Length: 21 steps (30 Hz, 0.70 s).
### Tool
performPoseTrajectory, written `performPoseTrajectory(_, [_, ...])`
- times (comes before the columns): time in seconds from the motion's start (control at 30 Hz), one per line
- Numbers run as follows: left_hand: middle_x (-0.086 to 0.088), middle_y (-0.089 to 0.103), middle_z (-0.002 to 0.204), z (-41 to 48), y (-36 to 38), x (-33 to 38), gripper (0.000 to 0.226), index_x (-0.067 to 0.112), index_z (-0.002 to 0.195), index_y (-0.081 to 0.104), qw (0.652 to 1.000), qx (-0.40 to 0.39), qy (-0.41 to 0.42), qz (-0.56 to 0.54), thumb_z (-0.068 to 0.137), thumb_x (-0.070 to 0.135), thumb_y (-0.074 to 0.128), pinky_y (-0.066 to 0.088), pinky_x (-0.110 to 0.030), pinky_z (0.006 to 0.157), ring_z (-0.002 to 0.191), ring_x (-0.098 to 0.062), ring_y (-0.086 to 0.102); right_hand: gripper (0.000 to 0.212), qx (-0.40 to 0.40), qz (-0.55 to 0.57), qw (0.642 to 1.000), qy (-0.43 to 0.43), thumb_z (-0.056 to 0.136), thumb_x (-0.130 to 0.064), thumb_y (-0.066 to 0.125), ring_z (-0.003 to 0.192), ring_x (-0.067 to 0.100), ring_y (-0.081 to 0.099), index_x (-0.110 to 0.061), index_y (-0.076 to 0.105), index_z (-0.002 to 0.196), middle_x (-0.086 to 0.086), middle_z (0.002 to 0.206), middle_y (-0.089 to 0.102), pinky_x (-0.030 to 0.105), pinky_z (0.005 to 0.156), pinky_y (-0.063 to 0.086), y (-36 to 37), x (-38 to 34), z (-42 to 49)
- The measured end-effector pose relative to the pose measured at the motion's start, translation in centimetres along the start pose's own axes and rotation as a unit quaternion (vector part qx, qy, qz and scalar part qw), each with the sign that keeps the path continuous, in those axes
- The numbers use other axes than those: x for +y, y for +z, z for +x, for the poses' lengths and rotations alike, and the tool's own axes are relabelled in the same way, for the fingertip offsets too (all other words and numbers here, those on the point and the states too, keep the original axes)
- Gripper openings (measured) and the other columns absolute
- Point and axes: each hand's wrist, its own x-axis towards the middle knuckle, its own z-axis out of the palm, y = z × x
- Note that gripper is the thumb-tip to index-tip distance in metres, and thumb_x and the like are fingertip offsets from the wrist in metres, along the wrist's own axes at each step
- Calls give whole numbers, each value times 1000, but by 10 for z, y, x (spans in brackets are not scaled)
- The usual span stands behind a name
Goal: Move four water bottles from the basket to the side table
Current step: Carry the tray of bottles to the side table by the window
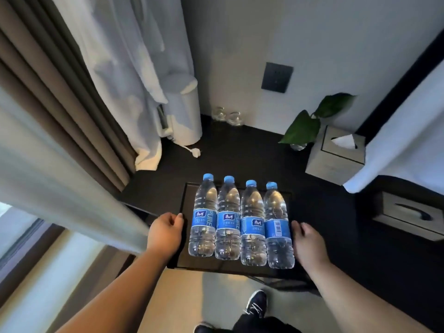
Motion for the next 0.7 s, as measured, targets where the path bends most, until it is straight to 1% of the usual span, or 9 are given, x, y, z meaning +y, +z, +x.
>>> performPoseTrajectory(0.03, [0,62,54,3,4,5,40,16,65,60,1000,-1,7,5,96,42,60,39,-29,49,54,-14,59,41,-1,6,1000,12,106,-38,52,80,40,66,-9,65,79,13,77,69,48,74,54,-4,4,1])
performPoseTrajectory(0.07, [0,62,53,6,9,10,41,15,64,60,1000,-2,12,7,96,41,60,39,-29,49,54,-14,58,42,-2,11,1000,25,105,-39,52,79,39,66,-8,64,79,12,75,69,47,72,54,-7,8,4])
performPoseTrajectory(0.17, [-1,62,53,14,19,27,42,14,64,58,1000,-15,20,-6,95,42,61,40,-30,49,52,-16,58,41,-5,24,999,41,105,-40,52,83,37,69,-6,67,87,14,81,71,50,77,56,-16,12,17])
performPoseTrajectory(0.3, [-3,64,56,26,24,42,39,15,68,61,999,-29,23,-1,96,43,60,43,-30,51,55,-18,62,40,-15,36,998,39,105,-38,53,86,40,69,-5,67,87,17,82,71,53,79,56,-21,9,39])
performPoseTrajectory(0.43, [-1,65,57,35,25,46,36,18,71,63,1000,-22,10,8,97,43,59,44,-30,52,56,-17,64,37,-40,36,998,34,105,-40,54,82,31,70,-12,68,85,10,81,72,47,77,57,-16,-1,58])
performPoseTrajectory(0.53, [-1,65,57,42,29,46,36,18,70,62,1000,-9,11,18,98,42,59,42,-29,52,57,-16,62,37,-47,28,998,34,104,-41,54,79,28,70,-14,68,83,8,79,72,40,72,55,-14,-4,70])
performPoseTrajectory(0.7, [1,65,68,56,38,49,31,21,78,59,995,-34,42,85,100,43,53,47,-32,56,64,-17,62,39,-41,-5,998,41,105,-42,52,73,22,69,-15,67,81,4,75,71,40,69,55,-9,3,76])
